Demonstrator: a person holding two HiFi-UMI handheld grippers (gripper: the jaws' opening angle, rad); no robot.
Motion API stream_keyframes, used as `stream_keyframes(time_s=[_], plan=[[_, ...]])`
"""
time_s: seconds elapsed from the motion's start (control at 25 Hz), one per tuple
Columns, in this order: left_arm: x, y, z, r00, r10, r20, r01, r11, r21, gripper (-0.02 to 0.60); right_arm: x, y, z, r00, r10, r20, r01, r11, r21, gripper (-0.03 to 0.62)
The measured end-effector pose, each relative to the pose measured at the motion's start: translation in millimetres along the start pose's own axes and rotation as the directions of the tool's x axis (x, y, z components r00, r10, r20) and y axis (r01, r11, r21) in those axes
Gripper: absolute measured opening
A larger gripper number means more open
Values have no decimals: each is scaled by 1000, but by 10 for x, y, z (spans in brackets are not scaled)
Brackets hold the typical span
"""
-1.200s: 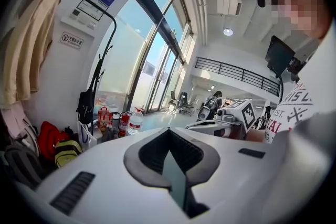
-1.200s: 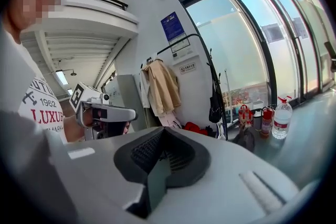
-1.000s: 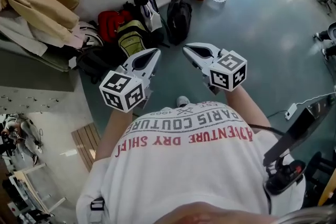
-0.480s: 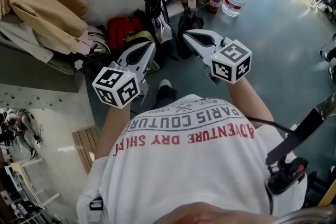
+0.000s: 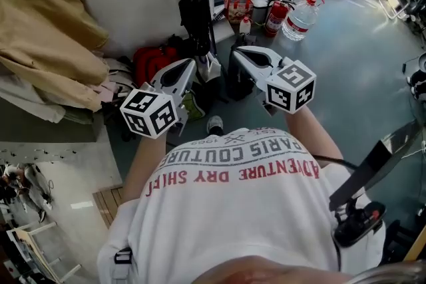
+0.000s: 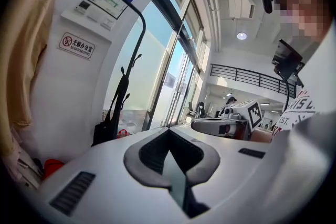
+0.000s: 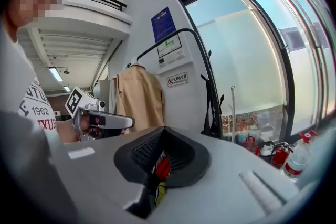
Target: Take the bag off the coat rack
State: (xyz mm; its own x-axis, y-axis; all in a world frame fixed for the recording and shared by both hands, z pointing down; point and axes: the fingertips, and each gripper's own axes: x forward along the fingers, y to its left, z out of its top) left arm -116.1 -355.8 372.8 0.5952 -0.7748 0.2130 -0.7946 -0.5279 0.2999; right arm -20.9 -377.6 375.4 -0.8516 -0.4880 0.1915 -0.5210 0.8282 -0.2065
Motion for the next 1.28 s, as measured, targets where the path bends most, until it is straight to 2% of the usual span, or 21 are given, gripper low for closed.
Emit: stream_keyframes(time_s=[0.24,0.6,0.84,1.0,1.16,1.28], plan=[[478,605,387,999,-39,-16,39,999,2,2,613,-456,234,999,-33,-25,33,999,11,3],[750,1283,559,998,-46,-33,45,999,-26,2,1304,-871,358,998,-45,-44,46,999,7,3],[874,1759,760,999,-37,-22,36,999,-30,2,1843,-1219,762,999,-52,-3,52,997,-54,3],[949,2020,842,999,-25,-25,24,999,-27,2,2108,-1565,1077,994,-96,58,100,992,-76,5],[999,2232,855,999,-16,-40,15,999,-34,2,2388,-1869,1264,992,-114,60,119,988,-101,31],[1005,2325,880,999,-16,-34,15,999,-34,2,2592,-2113,1380,983,-173,66,180,977,-119,90]])
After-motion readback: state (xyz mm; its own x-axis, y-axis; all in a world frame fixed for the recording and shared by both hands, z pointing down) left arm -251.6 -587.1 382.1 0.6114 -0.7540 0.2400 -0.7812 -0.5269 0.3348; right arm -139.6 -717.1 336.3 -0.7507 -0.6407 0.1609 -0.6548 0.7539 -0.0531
